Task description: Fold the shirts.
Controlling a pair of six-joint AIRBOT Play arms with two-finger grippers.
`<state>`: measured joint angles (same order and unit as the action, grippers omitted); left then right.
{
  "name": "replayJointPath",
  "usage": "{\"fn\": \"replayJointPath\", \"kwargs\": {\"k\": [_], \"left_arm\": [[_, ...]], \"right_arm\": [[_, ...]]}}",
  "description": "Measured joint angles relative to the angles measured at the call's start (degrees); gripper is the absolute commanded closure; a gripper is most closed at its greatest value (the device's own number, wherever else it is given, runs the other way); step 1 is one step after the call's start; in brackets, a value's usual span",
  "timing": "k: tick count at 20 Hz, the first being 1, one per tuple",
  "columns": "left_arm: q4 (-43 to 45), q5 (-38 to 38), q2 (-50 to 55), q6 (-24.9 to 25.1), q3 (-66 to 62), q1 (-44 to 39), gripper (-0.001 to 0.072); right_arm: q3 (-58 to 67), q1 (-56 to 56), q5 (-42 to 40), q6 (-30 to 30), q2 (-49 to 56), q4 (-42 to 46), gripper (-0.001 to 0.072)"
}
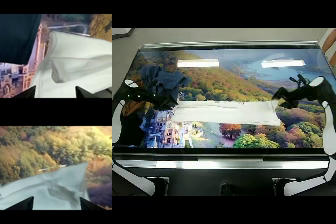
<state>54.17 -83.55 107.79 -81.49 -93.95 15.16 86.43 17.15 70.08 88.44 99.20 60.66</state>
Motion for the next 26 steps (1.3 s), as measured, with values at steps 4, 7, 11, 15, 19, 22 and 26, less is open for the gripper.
{"fn": "replayJointPath", "kwargs": {"k": [4,7,11,15,19,22,26], "left_arm": [[0.0,-1.3,-4.7,0.0,-1.6,1.5,0.0118],[-0.1,-1.7,-9.3,0.1,-2.0,1.0,0.0118],[-0.2,-1.9,-14.5,0.5,-2.2,-1.6,0.0119],[-0.2,-0.9,-16.9,1.6,-1.5,-7.7,0.0477],[-0.6,8.0,-16.9,2.0,5.1,-19.1,0.0676],[-5.6,18.6,-13.8,2.0,10.2,-29.0,0.0676],[-21.8,29.1,-5.9,3.1,12.5,-38.3,0.0677]], "right_arm": [[-0.2,4.9,9.0,-2.7,2.9,1.7,0.0011],[-1.0,4.4,11.3,-4.6,6.0,0.0,0.0015],[-1.2,0.2,10.2,-3.4,7.8,-2.0,0.0276],[-1.4,-3.7,5.9,-0.4,7.7,-2.1,0.0668],[-0.7,-5.2,6.4,1.6,0.3,-4.8,0.0669],[-0.5,-5.5,8.3,3.3,-8.5,-7.0,0.0669],[-0.5,-5.6,13.0,6.5,-20.1,-8.5,0.0668]]}}
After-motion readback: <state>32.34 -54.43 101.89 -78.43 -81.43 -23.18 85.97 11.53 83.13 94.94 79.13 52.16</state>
